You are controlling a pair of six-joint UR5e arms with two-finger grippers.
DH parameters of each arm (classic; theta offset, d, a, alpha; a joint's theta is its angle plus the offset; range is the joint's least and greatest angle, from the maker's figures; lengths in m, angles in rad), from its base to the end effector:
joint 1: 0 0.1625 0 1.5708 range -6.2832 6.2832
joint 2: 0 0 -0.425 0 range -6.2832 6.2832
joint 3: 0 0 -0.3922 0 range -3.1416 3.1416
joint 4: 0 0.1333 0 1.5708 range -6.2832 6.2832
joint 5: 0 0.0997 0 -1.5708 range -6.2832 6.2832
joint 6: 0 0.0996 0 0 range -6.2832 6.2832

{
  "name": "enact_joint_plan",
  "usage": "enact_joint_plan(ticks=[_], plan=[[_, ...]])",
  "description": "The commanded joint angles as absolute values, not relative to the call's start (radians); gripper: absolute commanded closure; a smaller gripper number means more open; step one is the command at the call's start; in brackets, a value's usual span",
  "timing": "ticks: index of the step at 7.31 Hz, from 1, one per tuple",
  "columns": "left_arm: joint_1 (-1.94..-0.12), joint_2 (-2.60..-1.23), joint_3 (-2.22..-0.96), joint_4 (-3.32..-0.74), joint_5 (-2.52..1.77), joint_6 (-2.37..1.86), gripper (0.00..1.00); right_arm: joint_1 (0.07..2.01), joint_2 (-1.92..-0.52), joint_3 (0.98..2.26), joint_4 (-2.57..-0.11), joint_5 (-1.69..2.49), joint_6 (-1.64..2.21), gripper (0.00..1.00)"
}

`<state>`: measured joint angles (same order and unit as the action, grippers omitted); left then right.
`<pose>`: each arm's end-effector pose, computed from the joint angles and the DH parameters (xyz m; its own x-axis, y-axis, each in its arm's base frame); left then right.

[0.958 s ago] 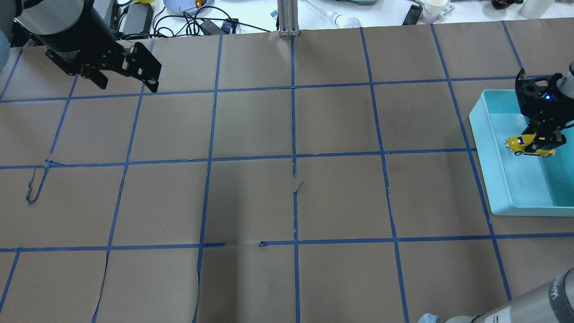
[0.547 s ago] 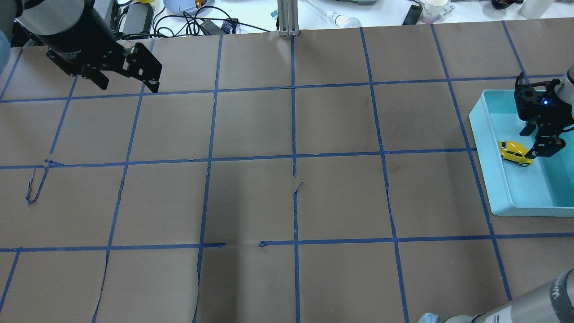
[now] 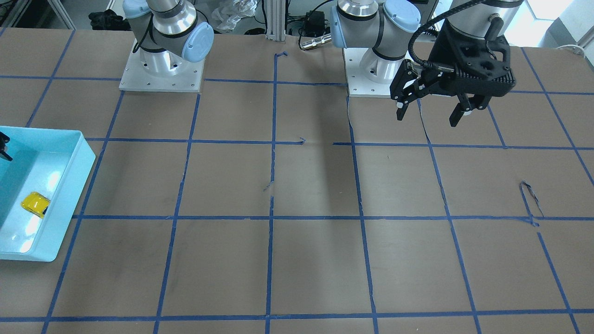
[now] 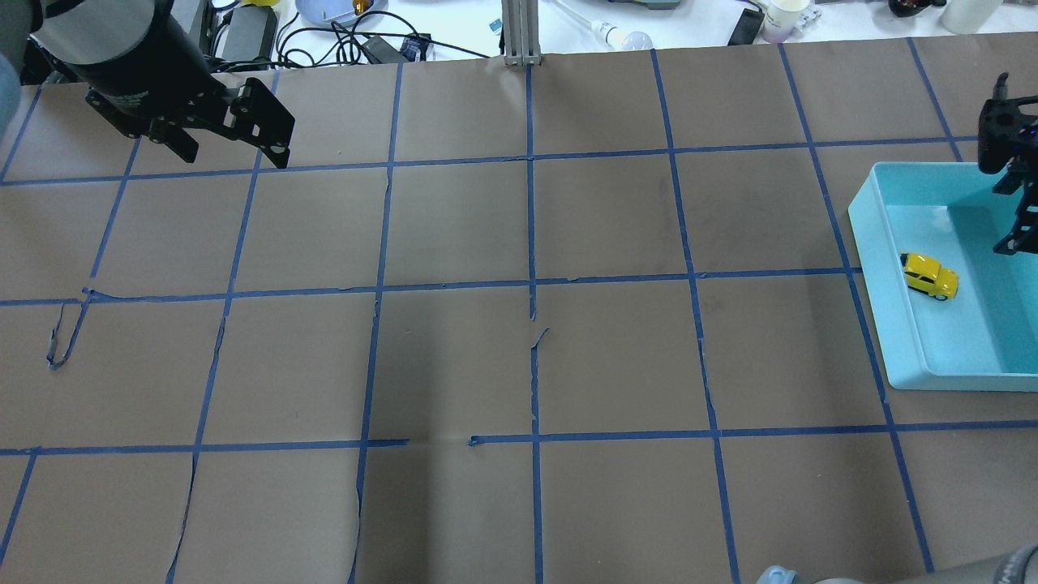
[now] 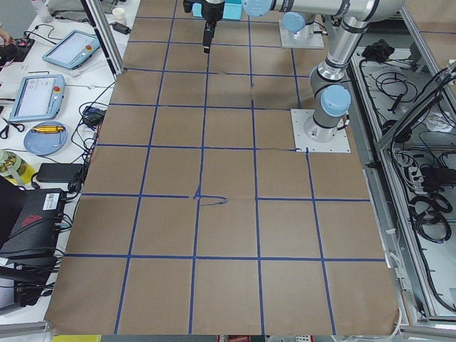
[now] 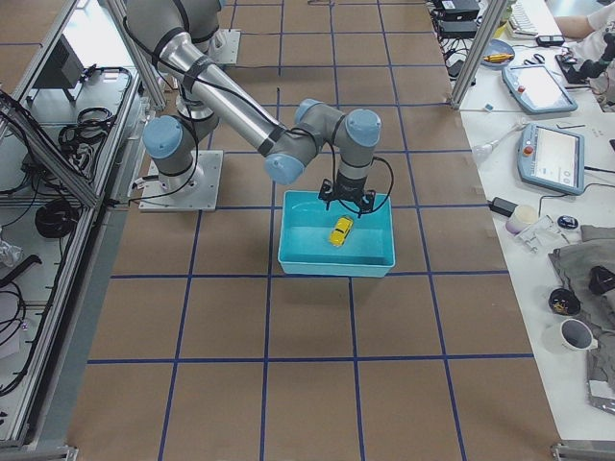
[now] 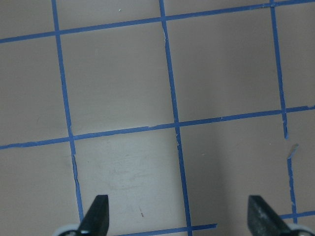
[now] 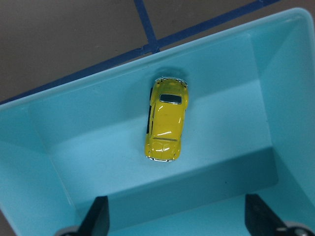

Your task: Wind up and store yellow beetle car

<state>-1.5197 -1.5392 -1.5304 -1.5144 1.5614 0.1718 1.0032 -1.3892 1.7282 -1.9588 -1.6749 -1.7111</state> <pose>-0.1091 -0.4956 0.5295 -0.9927 0.1202 -0.0127 0.1208 0.9844 -0.1277 -0.1926 -0.5308 0.3560 -0.4148 -0.9093 0.0340 -0.9028 0.4159 0.1096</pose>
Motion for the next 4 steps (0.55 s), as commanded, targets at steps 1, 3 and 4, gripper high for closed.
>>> enact_joint_plan(ticks=[1,3,4], plan=[[-1.52,-1.539,-1.531,-1.516,1.559,0.172,0.0,1.014,-1.495,1.66,-1.784,-1.672,-1.251,0.03],[-1.52,-1.539,-1.531,-1.516,1.557,0.172,0.0,1.049,-1.586,1.635,-1.619,-1.54,-0.77,0.0],[-1.52,-1.539,-1.531,-1.516,1.56,0.172,0.0,1.074,-1.601,1.626,-1.586,-1.516,-0.573,0.0]])
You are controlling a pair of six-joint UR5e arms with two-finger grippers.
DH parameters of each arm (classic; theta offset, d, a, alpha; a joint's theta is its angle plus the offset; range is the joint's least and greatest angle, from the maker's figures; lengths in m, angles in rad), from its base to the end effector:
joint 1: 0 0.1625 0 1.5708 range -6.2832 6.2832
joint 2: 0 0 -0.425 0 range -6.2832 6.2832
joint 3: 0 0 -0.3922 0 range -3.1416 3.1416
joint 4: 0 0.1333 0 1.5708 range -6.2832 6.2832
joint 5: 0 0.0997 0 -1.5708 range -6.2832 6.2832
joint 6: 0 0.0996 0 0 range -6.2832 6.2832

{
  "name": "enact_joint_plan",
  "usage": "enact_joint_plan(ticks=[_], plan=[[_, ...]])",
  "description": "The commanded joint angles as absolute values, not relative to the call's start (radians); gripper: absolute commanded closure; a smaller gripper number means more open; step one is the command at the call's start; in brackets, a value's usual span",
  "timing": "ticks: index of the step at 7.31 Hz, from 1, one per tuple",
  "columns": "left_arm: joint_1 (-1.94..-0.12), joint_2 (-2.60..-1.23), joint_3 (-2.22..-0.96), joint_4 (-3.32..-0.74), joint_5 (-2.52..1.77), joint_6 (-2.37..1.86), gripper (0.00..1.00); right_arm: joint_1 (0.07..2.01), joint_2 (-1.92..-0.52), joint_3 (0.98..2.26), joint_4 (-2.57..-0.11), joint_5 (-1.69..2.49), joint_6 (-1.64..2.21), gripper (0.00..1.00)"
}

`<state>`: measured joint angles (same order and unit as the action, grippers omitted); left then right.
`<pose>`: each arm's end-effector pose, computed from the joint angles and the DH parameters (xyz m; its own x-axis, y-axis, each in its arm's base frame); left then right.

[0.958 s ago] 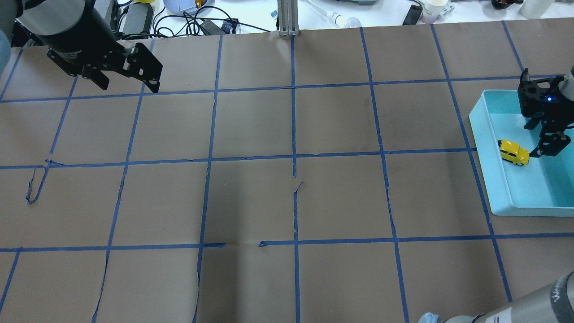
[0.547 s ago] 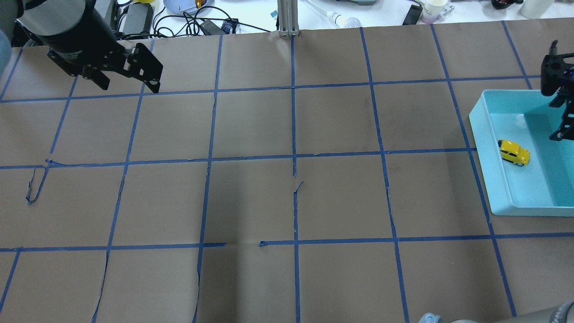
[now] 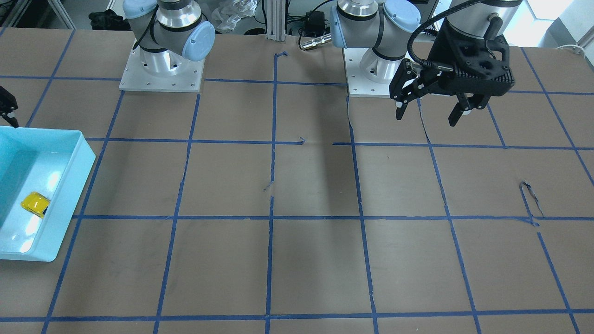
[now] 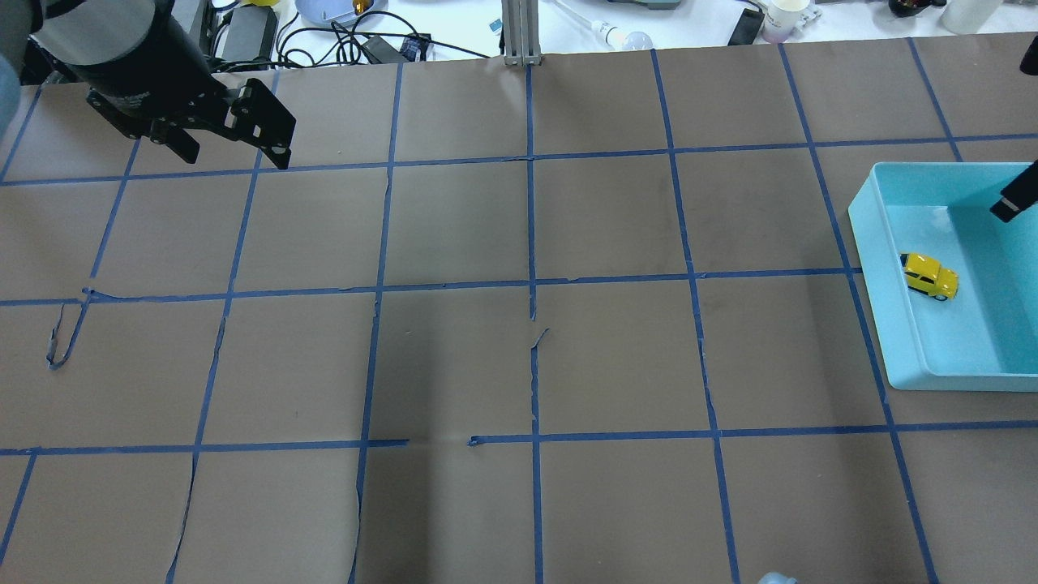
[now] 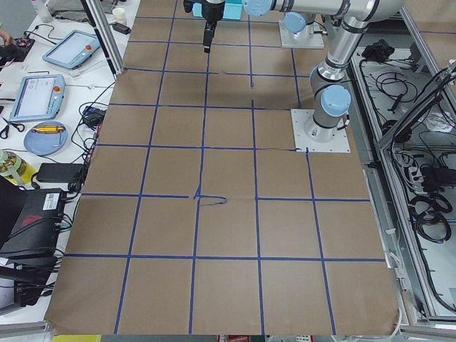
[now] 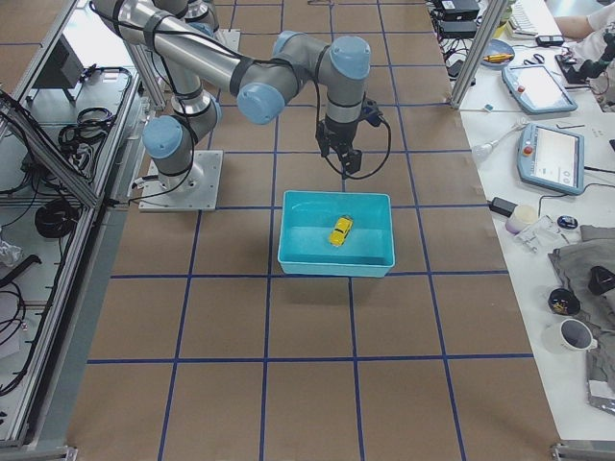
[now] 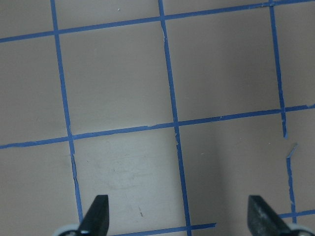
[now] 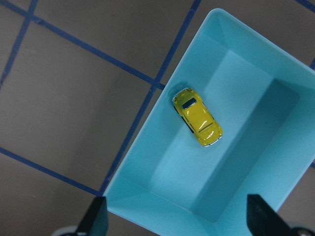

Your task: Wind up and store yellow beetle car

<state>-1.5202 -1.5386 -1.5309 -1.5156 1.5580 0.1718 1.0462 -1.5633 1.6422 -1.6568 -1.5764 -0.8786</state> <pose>-0.1097 -0.4952 0.5294 -0.9926 0.1211 -0.0092 0.1213 0.9844 -0.1272 -0.1328 -0.4945 0.4577 -0.9380 -0.3466 0.0090 -0.3466 0.9380 -0.0002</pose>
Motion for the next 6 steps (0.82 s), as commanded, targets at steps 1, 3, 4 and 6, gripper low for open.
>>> enact_joint_plan(ticks=[1,3,4,6], plan=[[-1.52,-1.539,-1.531,-1.517,1.565,0.172,0.0,1.116,-1.609,1.609,-1.586,-1.532,-0.502,0.0],[-1.519,-1.537,-1.529,-1.516,1.559,0.172,0.0,1.248,-1.602,1.597,-1.588,-1.549,-0.256,0.0],[-1.522,-1.539,-1.531,-1.516,1.555,0.172,0.0,1.309,-1.606,1.598,-1.591,-1.578,-0.195,0.0],[-1.52,-1.539,-1.531,-1.517,1.559,0.172,0.0,1.472,-1.597,1.608,-1.598,-1.565,-0.016,0.0]])
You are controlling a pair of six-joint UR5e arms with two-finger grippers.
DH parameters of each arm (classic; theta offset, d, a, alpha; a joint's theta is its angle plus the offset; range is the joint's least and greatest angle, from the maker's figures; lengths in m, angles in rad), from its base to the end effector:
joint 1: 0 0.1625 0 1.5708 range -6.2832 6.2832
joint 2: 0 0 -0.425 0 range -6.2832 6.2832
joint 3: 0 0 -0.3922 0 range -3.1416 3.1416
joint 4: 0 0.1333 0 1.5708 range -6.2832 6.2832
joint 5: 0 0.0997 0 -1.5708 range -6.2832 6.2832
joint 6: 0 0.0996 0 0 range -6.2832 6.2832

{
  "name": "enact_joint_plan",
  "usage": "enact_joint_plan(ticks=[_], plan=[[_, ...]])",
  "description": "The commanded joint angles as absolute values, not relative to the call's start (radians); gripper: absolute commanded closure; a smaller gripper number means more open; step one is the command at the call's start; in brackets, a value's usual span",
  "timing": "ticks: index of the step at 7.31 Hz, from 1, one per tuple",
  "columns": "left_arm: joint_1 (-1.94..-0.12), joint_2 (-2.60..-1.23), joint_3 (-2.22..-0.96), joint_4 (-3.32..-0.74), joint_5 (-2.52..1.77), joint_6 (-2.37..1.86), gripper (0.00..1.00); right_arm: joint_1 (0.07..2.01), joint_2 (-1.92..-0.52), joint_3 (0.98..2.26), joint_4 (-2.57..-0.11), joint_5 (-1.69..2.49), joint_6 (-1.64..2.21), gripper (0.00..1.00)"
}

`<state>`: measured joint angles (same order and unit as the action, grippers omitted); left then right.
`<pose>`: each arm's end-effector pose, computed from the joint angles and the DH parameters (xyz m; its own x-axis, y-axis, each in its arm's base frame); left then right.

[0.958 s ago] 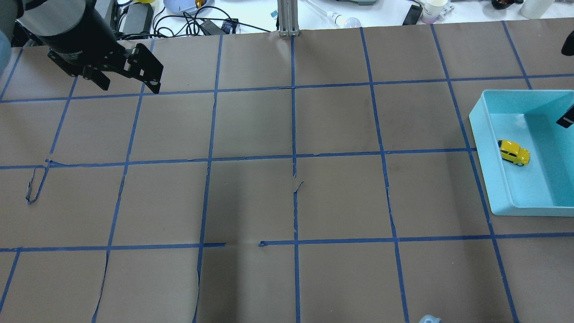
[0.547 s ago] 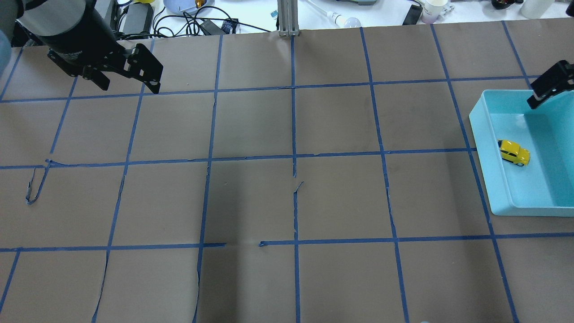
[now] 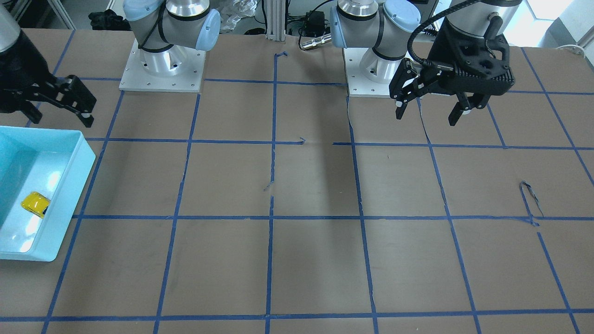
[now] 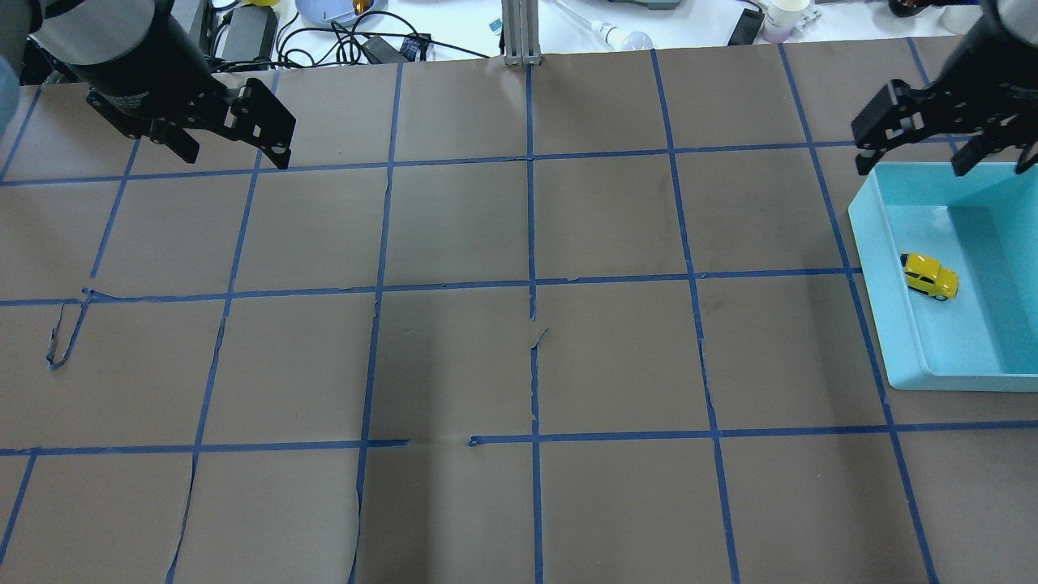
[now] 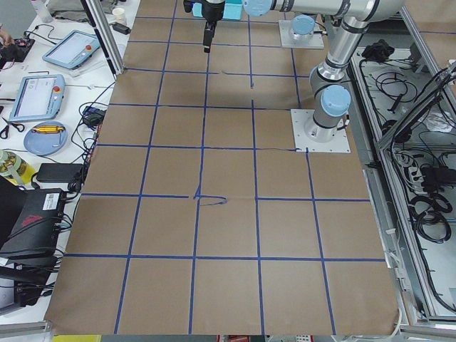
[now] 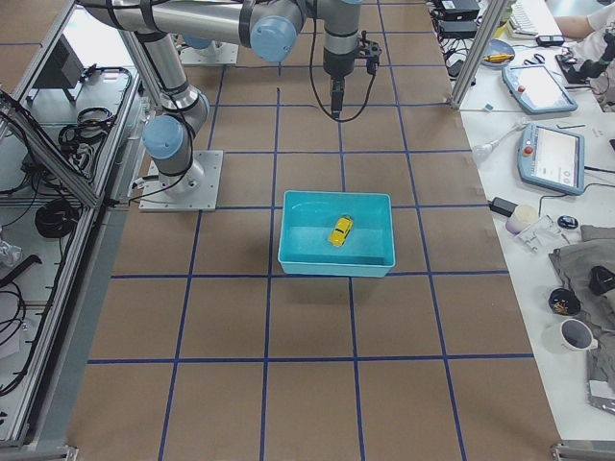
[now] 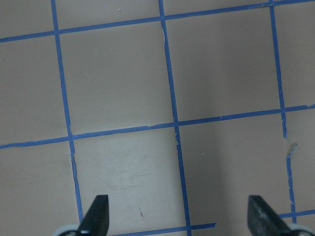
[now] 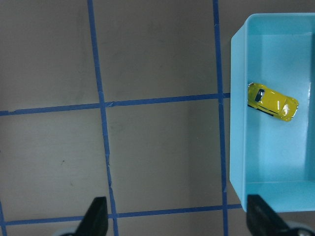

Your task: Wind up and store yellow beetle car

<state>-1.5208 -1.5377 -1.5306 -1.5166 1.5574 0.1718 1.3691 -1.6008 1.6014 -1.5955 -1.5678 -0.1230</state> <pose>-0.1100 -0.4948 0.5299 -0.9925 0.1218 -0.0086 0.1219 0.9843 -0.1275 0.0344 -0.4985 0.4899 -0.9969 0.0786 0.0000 0.0786 0.9966 -0.0243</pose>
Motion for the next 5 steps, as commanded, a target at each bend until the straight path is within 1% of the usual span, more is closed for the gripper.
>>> enact_joint_plan(ticks=[1,5], plan=[[-1.52,-1.539,-1.532,-1.519,1.563,0.172,0.0,1.538,-1.594,1.609,-1.6,-1.572,0.109,0.0],[-1.52,-1.537,-1.531,-1.519,1.562,0.172,0.0,1.557,-1.62,1.609,-1.586,-1.563,0.118,0.0]])
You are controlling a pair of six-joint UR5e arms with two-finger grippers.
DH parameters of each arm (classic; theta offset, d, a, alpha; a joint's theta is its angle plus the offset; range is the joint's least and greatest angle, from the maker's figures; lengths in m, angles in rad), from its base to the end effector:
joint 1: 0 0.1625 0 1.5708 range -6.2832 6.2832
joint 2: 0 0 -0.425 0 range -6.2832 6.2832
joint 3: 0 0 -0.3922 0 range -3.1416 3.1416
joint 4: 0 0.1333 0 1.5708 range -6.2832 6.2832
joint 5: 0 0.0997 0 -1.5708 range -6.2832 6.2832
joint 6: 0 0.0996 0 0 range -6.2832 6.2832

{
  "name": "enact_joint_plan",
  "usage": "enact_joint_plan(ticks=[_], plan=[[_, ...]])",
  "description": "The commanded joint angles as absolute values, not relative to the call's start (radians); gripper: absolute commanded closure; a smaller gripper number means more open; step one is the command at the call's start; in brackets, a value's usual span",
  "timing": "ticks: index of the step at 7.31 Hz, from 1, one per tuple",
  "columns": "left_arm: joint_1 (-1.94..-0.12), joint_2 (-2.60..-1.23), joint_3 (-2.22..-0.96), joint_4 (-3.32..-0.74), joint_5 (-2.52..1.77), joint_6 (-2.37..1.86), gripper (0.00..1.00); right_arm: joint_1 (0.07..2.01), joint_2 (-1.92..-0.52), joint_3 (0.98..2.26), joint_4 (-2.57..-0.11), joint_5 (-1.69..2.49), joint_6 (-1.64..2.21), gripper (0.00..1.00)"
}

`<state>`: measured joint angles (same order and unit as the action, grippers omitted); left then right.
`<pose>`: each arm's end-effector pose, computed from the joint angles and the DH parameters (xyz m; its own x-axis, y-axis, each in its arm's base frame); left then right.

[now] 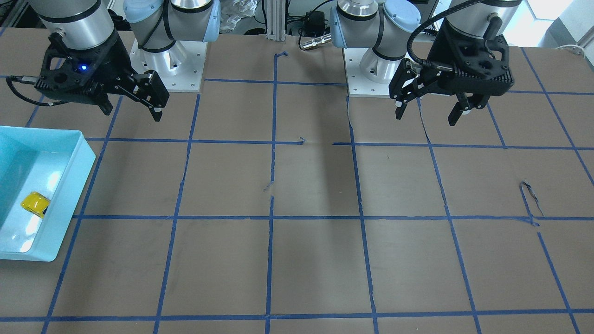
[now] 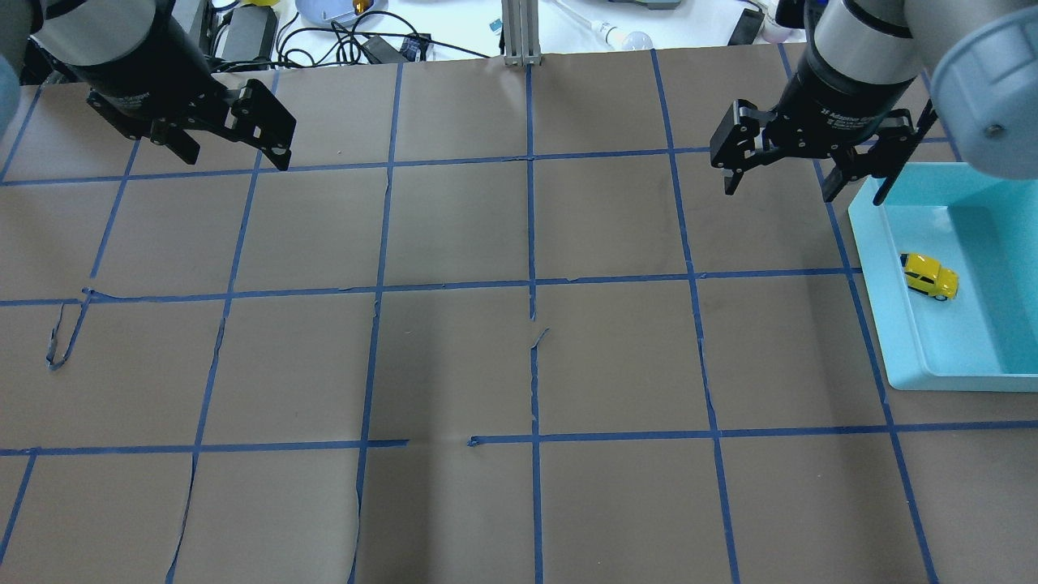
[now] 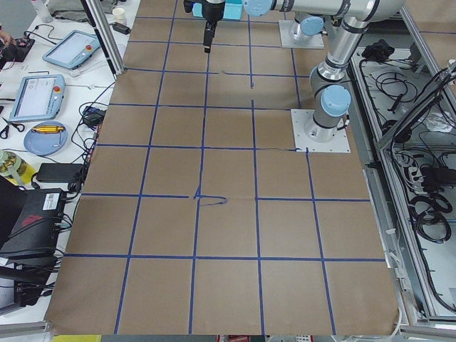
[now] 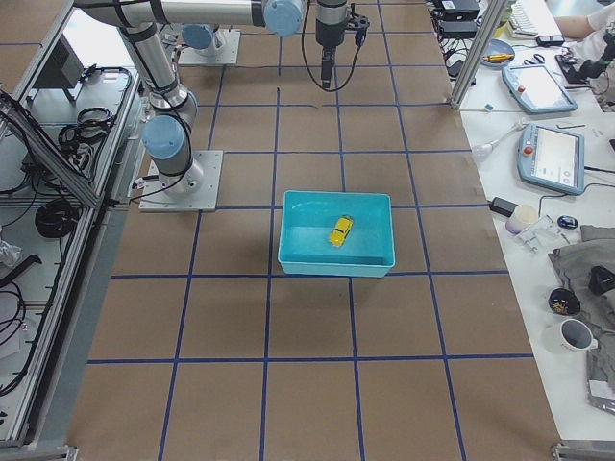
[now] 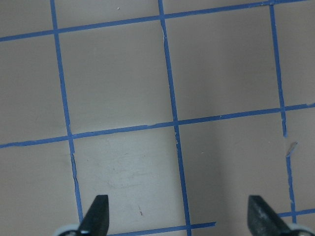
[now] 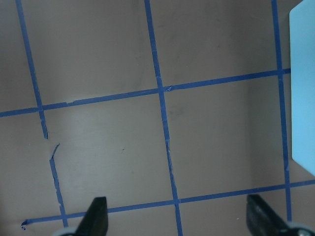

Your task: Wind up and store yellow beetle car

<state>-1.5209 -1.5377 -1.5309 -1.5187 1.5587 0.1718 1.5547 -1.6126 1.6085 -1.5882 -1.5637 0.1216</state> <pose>-0.1100 -0.4945 0.5295 -0.9925 0.1218 -0.0095 0.1220 0.9846 -0.1250 0.1263 -0.4783 0.4913 -0.9905 0.1371 -0.0096 0.1373 0.9903 -0.0205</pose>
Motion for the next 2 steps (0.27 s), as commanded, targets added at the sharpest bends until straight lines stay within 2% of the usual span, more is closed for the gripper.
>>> enact_joint_plan(ticks=[1,2], plan=[[-1.517,-1.539,-1.531,-1.519,1.562,0.172,0.0,1.557,-1.618,1.609,-1.586,-1.563,0.112,0.0],[-1.52,-1.537,-1.531,-1.519,1.563,0.172,0.0,1.557,-1.618,1.609,-1.588,-1.563,0.11,0.0]])
